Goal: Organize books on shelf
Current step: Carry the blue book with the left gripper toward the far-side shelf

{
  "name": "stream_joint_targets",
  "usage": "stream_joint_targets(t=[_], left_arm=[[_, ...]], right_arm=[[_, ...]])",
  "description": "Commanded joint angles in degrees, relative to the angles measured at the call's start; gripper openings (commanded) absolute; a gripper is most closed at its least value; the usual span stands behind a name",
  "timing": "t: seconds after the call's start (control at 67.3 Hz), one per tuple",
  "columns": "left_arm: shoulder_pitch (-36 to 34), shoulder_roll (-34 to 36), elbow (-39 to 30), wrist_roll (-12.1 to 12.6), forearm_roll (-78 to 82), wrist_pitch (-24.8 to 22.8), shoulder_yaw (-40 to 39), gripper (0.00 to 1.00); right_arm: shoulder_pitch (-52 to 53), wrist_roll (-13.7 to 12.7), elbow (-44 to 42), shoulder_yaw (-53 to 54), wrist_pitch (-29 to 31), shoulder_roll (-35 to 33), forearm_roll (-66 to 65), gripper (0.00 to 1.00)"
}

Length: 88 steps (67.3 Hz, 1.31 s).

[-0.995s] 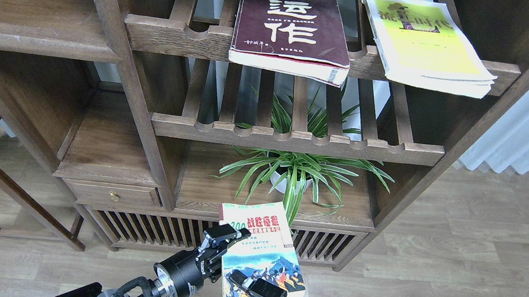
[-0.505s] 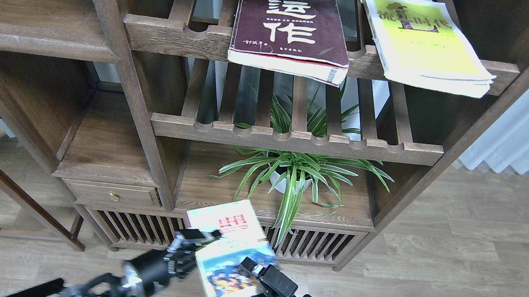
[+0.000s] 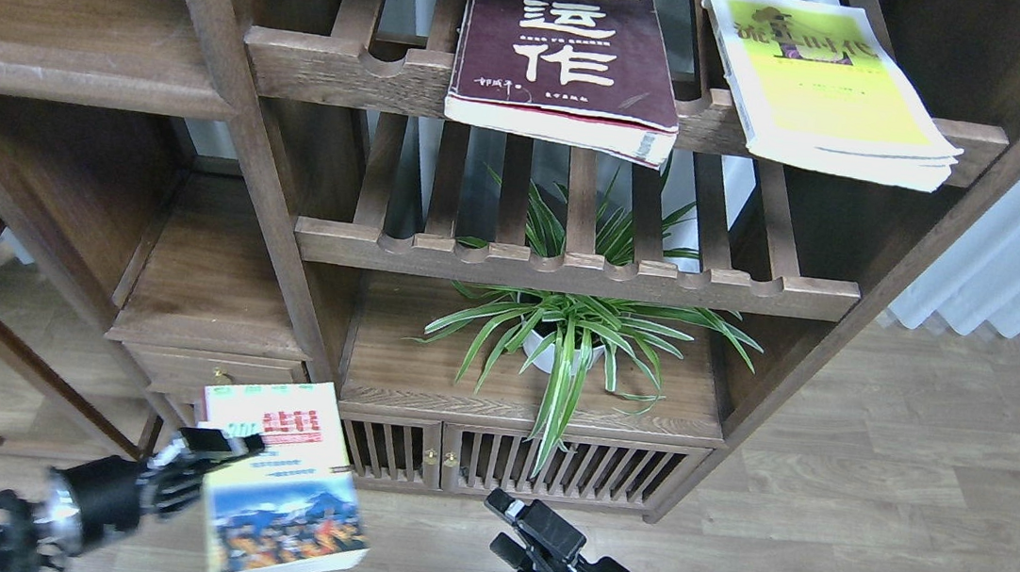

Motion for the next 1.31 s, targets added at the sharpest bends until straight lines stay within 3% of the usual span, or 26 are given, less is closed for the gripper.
stream_joint_targets(t=[0.0,0.579,1.025,1.292], left_arm=[[-1.9,5.9,-2.3,0.1,0.0,0.0,-0.6,0.03],[-11.6,25.7,-7.9,0.1,2.4,0.0,-5.6,0.04],[-25.4,31.6,-9.9,0.1,3.8,0.0,-5.1,0.04],[-31.7,31.8,-8.8,0.1,3.9,0.0,-4.6,0.04]], right_arm=[[0.1,0.0,-0.3,0.0,0.0,0.0,0.0,0.99],[0.1,-0.1,-0.5,0.5,0.0,0.0,-0.1,0.99],[0.1,0.0,-0.5,0.9,0.0,0.0,0.0,0.99],[0.0,0.0,-0.5,0.9,0.0,0.0,0.0,0.99]])
